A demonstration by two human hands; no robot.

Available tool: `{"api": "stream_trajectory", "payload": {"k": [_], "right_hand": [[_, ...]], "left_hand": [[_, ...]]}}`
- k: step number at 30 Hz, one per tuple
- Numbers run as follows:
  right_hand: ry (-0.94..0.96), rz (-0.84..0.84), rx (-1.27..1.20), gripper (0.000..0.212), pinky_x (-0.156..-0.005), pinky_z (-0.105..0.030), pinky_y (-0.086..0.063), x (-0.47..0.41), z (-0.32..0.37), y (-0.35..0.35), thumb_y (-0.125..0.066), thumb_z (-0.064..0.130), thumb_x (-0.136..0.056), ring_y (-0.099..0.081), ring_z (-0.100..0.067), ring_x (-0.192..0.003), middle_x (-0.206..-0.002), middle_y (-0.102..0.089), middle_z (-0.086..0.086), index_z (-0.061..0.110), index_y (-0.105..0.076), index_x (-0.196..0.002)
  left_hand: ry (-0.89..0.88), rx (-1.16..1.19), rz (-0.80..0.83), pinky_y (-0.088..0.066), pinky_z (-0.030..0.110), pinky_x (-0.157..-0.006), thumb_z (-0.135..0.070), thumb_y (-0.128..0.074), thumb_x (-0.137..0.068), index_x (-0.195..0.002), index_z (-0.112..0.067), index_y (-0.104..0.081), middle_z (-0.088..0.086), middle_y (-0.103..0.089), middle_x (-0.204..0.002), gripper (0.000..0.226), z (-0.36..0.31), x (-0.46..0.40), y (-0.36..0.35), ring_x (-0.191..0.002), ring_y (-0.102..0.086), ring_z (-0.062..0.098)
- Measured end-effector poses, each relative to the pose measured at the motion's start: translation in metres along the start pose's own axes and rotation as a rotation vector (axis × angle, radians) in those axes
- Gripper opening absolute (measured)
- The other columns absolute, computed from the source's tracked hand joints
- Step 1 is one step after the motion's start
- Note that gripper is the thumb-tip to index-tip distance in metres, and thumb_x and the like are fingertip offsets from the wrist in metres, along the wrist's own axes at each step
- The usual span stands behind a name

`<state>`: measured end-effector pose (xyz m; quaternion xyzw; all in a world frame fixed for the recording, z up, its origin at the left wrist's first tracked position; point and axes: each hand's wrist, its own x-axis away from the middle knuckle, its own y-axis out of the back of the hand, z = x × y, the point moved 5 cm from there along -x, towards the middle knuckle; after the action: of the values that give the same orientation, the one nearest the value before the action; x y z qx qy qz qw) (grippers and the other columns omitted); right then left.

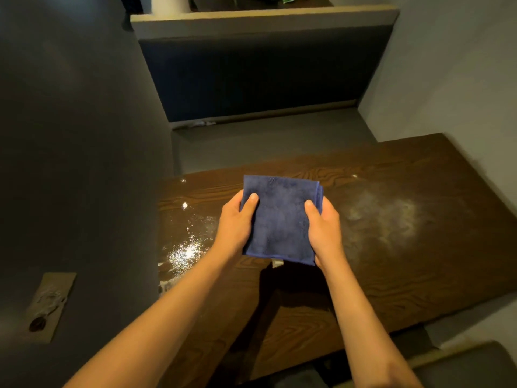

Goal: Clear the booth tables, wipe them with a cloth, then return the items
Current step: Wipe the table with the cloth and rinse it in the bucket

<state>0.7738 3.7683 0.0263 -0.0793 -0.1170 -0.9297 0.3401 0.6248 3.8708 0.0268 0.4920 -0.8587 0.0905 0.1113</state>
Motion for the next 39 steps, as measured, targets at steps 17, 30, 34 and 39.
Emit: {"api": "stream_trajectory", "payload": {"k": [17,30,34,39], "right_hand": [[-0.044,-0.017,0.138,0.019,-0.086,-0.046,-0.056,-0.139,-0.045,0.234,-0.048,0.026,-0.104,-0.067,-0.016,-0.093,-0.099,-0.069,0.004,0.033,-0.063,-0.094],[-0.053,0.014,0.246,0.013,-0.059,-0.018,-0.046,-0.225,-0.042,0.401,-0.051,0.025,-0.104,-0.060,-0.003,-0.075,-0.086,-0.064,0.009,0.027,-0.062,-0.097],[-0.078,-0.012,0.247,0.013,-0.067,-0.028,-0.050,-0.235,-0.049,0.421,-0.051,0.027,-0.104,-0.062,-0.011,-0.078,-0.089,-0.065,0.002,0.027,-0.062,-0.096],[-0.093,-0.076,0.294,0.014,-0.069,-0.033,-0.049,-0.251,-0.058,0.451,-0.051,0.029,-0.103,-0.062,-0.015,-0.079,-0.090,-0.066,-0.001,0.023,-0.063,-0.097]], "left_hand": [[0.087,-0.005,-0.081,-0.058,0.056,-0.086,-0.039,-0.052,-0.104,-0.100,-0.019,-0.073,0.002,-0.076,-0.100,0.029,0.048,-0.050,-0.267,-0.093,-0.073,0.021],[0.057,0.056,-0.078,-0.054,0.058,-0.092,-0.031,-0.046,-0.108,-0.112,-0.026,-0.069,0.000,-0.075,-0.109,0.024,0.054,-0.063,-0.451,-0.102,-0.072,0.021],[0.052,0.040,-0.039,-0.056,0.056,-0.092,-0.032,-0.045,-0.108,-0.115,-0.028,-0.067,-0.001,-0.074,-0.111,0.024,0.052,-0.072,-0.476,-0.103,-0.071,0.021],[0.049,0.012,0.001,-0.059,0.050,-0.086,-0.026,-0.050,-0.106,-0.110,-0.023,-0.069,0.001,-0.075,-0.106,0.019,0.054,-0.088,-0.507,-0.096,-0.073,0.020]]}}
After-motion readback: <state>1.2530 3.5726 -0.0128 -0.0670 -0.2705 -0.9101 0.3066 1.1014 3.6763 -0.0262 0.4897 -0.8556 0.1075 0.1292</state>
